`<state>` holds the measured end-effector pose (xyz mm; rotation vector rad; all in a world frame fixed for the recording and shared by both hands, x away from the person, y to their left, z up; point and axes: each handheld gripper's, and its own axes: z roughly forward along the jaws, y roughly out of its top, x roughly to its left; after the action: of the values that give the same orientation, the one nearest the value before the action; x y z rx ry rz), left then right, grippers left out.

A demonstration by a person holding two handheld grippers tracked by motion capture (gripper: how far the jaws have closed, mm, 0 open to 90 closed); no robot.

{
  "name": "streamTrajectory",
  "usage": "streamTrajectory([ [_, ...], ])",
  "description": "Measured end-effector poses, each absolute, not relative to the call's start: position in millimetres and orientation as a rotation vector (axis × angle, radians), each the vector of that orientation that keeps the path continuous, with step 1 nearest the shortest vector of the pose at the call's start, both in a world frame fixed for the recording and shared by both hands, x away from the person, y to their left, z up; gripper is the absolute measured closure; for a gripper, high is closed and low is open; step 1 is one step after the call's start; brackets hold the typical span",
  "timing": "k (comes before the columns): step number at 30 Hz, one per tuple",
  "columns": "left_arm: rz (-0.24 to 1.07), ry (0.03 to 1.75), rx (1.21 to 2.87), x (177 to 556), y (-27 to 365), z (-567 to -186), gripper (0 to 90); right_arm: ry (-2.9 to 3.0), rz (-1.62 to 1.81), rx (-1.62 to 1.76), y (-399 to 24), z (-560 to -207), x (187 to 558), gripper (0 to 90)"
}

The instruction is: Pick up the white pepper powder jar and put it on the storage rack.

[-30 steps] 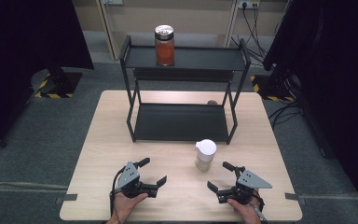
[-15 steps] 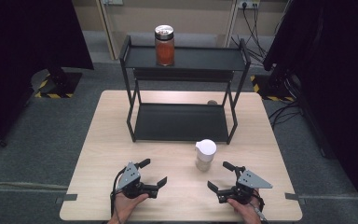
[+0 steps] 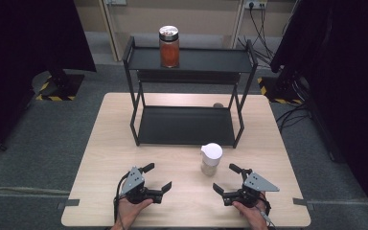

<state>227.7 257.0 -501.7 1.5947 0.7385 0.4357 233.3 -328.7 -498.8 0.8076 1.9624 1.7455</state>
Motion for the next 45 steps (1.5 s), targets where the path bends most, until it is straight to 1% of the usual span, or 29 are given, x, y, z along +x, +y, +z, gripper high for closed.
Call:
streamTrajectory([
  [35,0.432,0.752,1.602,228.2,256.6,-503.0,2.0,1.960,1.646,0.784,-295.9,-492.8,269.6,0.6],
  [41,0.433,0.752,1.602,228.2,256.9,-503.1,2.0,1.961,1.625,0.794,-291.1,-492.4,277.9,1.2],
  [45,0.432,0.755,1.603,228.5,256.9,-503.4,2.0,1.966,1.623,0.791,-289.9,-492.3,283.1,3.2],
])
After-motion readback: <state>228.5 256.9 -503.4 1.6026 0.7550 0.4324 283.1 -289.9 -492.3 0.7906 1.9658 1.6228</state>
